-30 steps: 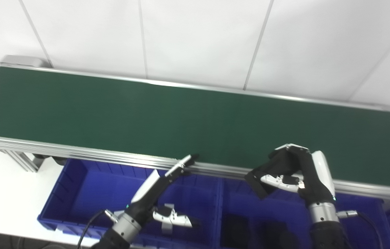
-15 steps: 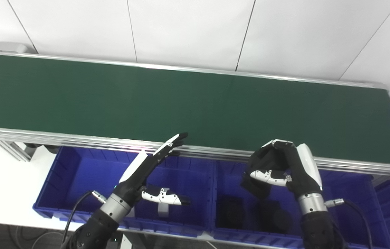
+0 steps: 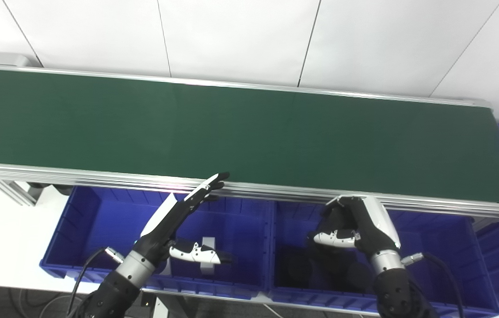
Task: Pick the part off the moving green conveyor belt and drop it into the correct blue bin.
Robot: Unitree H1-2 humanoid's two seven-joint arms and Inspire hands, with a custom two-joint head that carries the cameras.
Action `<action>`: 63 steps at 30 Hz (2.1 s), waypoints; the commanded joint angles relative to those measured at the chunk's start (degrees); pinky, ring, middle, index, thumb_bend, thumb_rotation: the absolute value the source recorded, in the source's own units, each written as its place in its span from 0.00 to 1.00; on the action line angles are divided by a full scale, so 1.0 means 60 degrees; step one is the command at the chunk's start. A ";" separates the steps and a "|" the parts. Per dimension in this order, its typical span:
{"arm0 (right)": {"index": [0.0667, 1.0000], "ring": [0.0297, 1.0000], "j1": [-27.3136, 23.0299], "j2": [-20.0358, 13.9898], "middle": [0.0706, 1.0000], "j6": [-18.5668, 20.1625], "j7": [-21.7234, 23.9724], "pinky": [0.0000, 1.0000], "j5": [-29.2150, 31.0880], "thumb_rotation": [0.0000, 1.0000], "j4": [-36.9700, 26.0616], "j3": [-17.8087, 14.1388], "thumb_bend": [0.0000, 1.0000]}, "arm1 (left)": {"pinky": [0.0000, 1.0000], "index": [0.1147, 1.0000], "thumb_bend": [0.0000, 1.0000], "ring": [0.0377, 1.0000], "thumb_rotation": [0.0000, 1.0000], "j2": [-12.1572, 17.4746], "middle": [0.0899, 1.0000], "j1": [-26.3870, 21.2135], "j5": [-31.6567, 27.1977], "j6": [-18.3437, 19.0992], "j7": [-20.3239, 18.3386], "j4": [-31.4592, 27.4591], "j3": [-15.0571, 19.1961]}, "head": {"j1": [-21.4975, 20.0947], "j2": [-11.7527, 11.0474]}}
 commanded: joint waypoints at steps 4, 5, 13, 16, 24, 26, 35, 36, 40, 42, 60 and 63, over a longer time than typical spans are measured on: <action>0.44 0.44 -0.0251 0.0098 0.48 0.0087 -0.0348 0.34 -0.0266 0.00 0.0189 0.0079 0.50 | 0.87 0.94 0.87 0.94 0.30 0.0106 0.97 -0.0041 -0.0422 -0.0507 -0.0090 -0.0081 0.0047 | -0.0095 -0.0186; 0.44 0.45 -0.0262 0.0125 0.49 0.0118 -0.0364 0.34 -0.0272 0.00 0.0275 0.0079 0.49 | 0.87 0.94 0.87 0.95 0.30 0.0120 0.97 -0.0032 -0.0447 -0.0558 -0.0093 -0.0038 0.0058 | -0.0217 -0.0304; 0.44 0.44 -0.0349 0.0285 0.50 0.0228 -0.0642 0.33 -0.0450 0.00 0.0784 0.0098 0.49 | 0.86 0.94 0.89 0.96 0.31 0.0245 0.98 0.0072 -0.0653 -0.0827 -0.0177 0.0181 0.0189 | -0.0783 -0.0692; 0.44 0.43 -0.0363 0.0365 0.50 0.0254 -0.0752 0.33 -0.0419 0.00 0.0943 0.0046 0.49 | 0.85 0.94 0.89 0.94 0.31 0.0264 0.97 0.0053 -0.0613 -0.1101 -0.0137 0.0373 0.0232 | -0.0846 -0.0817; 0.51 0.41 -0.0294 0.0418 0.46 -0.0119 -0.1239 0.39 -0.0462 0.00 0.1198 0.0183 0.50 | 0.82 0.94 0.90 0.93 0.31 0.0304 0.97 0.0065 -0.0687 -0.1414 -0.0144 0.0722 0.0302 | -0.0933 -0.1302; 0.49 0.45 -0.0255 0.0432 0.52 -0.0274 -0.1387 0.49 -0.0347 0.02 0.1271 0.0199 0.51 | 0.82 0.93 0.90 0.93 0.30 0.0309 0.97 0.0080 -0.0732 -0.1450 -0.0153 0.0779 0.0308 | -0.1005 -0.1405; 0.70 0.74 -0.0072 0.0423 0.74 -0.0749 -0.1697 0.67 0.0101 0.19 0.1290 0.0337 0.65 | 0.83 0.93 0.90 0.93 0.30 0.0409 0.97 0.0046 -0.0694 -0.1554 -0.0181 0.0938 0.0266 | -0.1131 -0.1726; 0.71 0.74 -0.0021 0.0425 0.74 -0.0806 -0.1721 0.67 0.0150 0.20 0.1240 0.0359 0.66 | 0.83 0.93 0.90 0.93 0.30 0.0433 0.97 0.0008 -0.0549 -0.1559 -0.0141 0.0958 0.0248 | -0.1120 -0.1762; 0.74 0.75 0.0130 0.0426 0.77 -0.0885 -0.1699 0.67 0.0326 0.35 0.1037 0.0436 0.68 | 0.83 0.93 0.90 0.92 0.32 0.0478 0.96 -0.0141 -0.0465 -0.1568 -0.0158 0.1067 0.0168 | -0.1108 -0.1794; 0.75 0.77 0.0199 0.0410 0.78 -0.0927 -0.1665 0.69 0.0432 0.40 0.0926 0.0460 0.69 | 0.86 0.94 0.90 0.93 0.31 0.0463 0.96 -0.0174 -0.0575 -0.1553 -0.0233 0.1078 0.0145 | -0.1108 -0.1794; 0.84 0.84 0.0771 0.0029 0.83 -0.4345 -0.2130 0.76 0.1915 0.88 0.0994 0.0487 0.91 | 0.89 0.95 0.91 0.94 0.31 0.0329 0.96 -0.0495 -0.0558 -0.1535 -0.0336 0.1375 0.0030 | -0.1156 -0.1990; 0.84 0.84 0.0827 -0.0024 0.82 -0.4916 -0.2024 0.78 0.2207 0.88 0.1117 0.0460 0.96 | 0.90 0.94 0.91 0.94 0.30 0.0322 0.96 -0.0559 -0.0476 -0.1540 -0.0304 0.1395 -0.0006 | -0.1185 -0.2000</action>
